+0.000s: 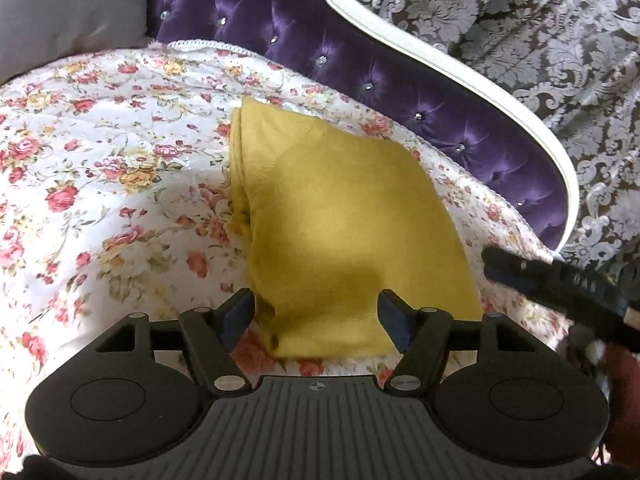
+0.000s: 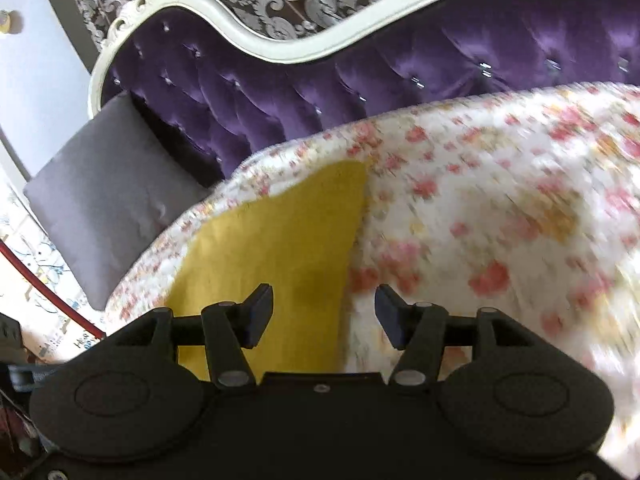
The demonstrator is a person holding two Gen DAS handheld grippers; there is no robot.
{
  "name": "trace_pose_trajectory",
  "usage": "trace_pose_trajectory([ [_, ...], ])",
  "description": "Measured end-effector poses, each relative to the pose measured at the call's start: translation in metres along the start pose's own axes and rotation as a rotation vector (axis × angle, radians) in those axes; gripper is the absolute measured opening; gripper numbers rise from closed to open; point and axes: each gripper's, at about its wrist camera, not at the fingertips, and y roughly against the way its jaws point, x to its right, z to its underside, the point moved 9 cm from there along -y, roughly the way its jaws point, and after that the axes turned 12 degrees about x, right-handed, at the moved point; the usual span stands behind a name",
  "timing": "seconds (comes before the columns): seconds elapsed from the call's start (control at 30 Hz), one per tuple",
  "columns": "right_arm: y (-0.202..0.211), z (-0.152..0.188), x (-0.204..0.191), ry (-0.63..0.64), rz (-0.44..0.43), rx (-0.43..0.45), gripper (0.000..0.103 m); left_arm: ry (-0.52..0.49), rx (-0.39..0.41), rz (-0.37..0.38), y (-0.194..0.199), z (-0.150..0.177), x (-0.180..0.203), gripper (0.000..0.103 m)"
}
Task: Fold small clothes
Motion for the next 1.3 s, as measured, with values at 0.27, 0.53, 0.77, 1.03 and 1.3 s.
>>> trace_pose_trajectory([
  [0.27,-0.063,-0.009,0.001,-0.004,-0.062,-0.056,0.064,0.035,-0.011,0.009,-0.024,-0.011,-0.005,0.067],
  [0.53,-0.096,-0.010,0.010,-0.099,-0.126,-0.055,0.067,0.056,-0.011,0.040,-0.048,-0.024,-0.005,0.070],
  [0.77,-0.113,-0.018,0.010,-0.130,-0.175,-0.048,0.067,0.072,-0.004,0.070,-0.061,-0.031,-0.001,0.075],
  [1.03,-0.112,-0.017,-0.003,-0.032,-0.136,-0.040,0.040,0.113,-0.011,0.091,-0.065,-0.029,0.000,0.022],
  [1.3,-0.078,-0.028,-0.020,-0.011,-0.077,-0.020,0.039,0.134,-0.024,0.179,-0.038,-0.034,0.018,0.021],
])
